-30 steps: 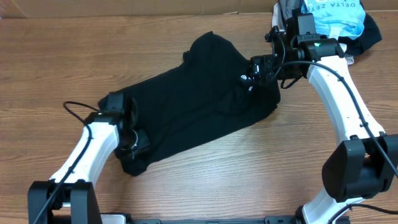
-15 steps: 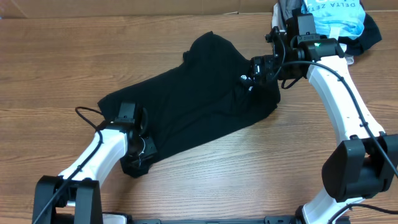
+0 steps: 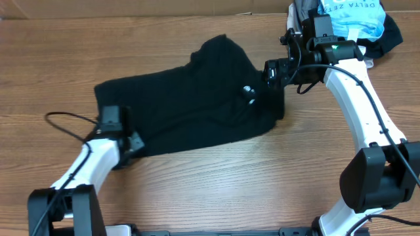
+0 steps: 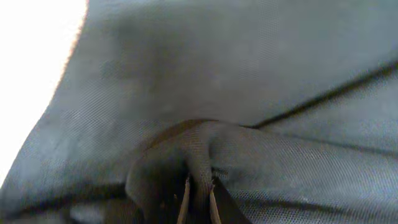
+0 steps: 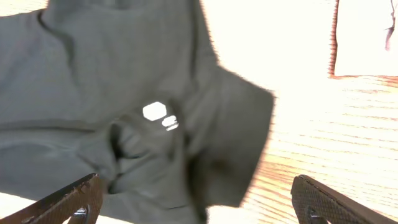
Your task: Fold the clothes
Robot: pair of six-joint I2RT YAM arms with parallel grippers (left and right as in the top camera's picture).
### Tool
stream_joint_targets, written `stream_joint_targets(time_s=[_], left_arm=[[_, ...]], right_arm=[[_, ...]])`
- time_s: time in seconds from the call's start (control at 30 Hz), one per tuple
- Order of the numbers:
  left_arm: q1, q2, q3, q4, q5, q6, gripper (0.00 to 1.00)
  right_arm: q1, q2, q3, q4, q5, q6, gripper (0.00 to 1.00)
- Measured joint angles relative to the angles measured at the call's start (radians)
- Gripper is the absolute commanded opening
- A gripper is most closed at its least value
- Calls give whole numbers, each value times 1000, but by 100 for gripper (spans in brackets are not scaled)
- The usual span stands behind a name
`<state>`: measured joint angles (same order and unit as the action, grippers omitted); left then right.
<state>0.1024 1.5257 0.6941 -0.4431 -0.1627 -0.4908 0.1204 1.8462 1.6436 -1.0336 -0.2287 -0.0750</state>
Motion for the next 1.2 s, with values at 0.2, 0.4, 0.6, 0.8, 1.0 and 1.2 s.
stream_joint_targets(time_s=[0.2, 0.4, 0.6, 0.8, 1.0, 1.2], left_arm=[[187, 8, -9, 99, -61, 71, 50], [230, 13, 15, 87, -32, 145, 91], [162, 19, 266, -158, 6, 233, 100], [97, 19, 563, -376, 25, 284, 87], [82, 19, 582, -601, 104, 256, 76], [89, 19, 492, -672, 100, 229, 75]], right_arm=[[0, 0, 0, -6, 0, 0, 100], [0, 0, 0, -27, 0, 0, 100], [0, 0, 1, -30, -4, 0, 100], [0, 0, 9, -48, -8, 0, 100], [0, 0, 10, -65, -13, 0, 100], [0, 0, 10, -78, -31, 0, 100]])
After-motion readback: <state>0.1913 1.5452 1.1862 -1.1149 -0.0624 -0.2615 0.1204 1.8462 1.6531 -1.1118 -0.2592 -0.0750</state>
